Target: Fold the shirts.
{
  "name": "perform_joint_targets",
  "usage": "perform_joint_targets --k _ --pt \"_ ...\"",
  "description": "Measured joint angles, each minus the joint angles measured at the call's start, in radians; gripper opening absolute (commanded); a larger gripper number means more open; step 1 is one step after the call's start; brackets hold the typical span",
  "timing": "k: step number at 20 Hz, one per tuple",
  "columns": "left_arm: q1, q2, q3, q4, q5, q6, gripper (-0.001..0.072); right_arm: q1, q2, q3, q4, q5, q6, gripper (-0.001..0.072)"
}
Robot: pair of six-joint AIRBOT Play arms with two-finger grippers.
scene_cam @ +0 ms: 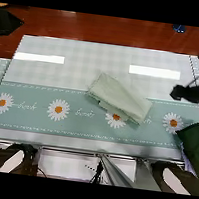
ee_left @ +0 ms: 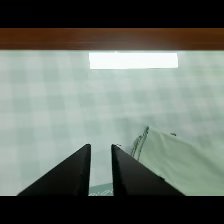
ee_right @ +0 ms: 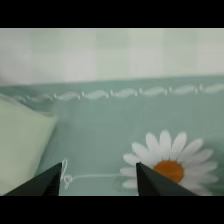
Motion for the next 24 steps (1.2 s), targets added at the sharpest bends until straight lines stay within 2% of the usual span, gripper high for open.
perform_joint_targets --k 3,6,9,12,13,15,16,20,24 --pt "0.000 -0.003 -0.006 0.015 -0.038 0.000 0.0256 -0.135 0.019 -0.190 0.251 -0.005 -0.100 0.0549" --pt "0.000 -0.004 -0.008 0.021 -0.065 -0.007 0.0253 -0.159 0.026 -0.357 0.509 -0.118 -0.183 0.0549" --pt "0.000 -0.005 -0.009 0.022 -0.082 -0.015 0.0253 -0.108 0.024 -0.455 0.637 -0.249 -0.217 0.0549" --pt "0.000 -0.005 -0.009 0.022 -0.095 -0.019 0.0253 -0.021 -0.014 -0.496 0.697 -0.349 -0.220 0.0534" --pt "0.000 -0.005 -0.009 0.022 -0.097 -0.022 0.0252 0.013 -0.035 -0.503 0.715 -0.385 -0.213 0.0492" --pt "0.000 -0.005 -0.009 0.022 -0.105 -0.022 0.0253 0.073 -0.073 -0.512 0.764 -0.452 -0.208 0.0138" --pt "0.000 -0.005 -0.009 0.022 -0.105 -0.022 0.0252 0.096 -0.084 -0.513 0.788 -0.475 -0.208 0.0040" --pt "0.000 -0.006 -0.009 0.022 -0.114 -0.022 0.0252 0.109 -0.045 -0.436 0.838 -0.500 -0.246 0.0023" --pt "0.000 -0.025 -0.009 0.022 -0.115 -0.022 0.0252 -0.017 0.086 -0.233 0.758 -0.386 -0.209 0.0022"
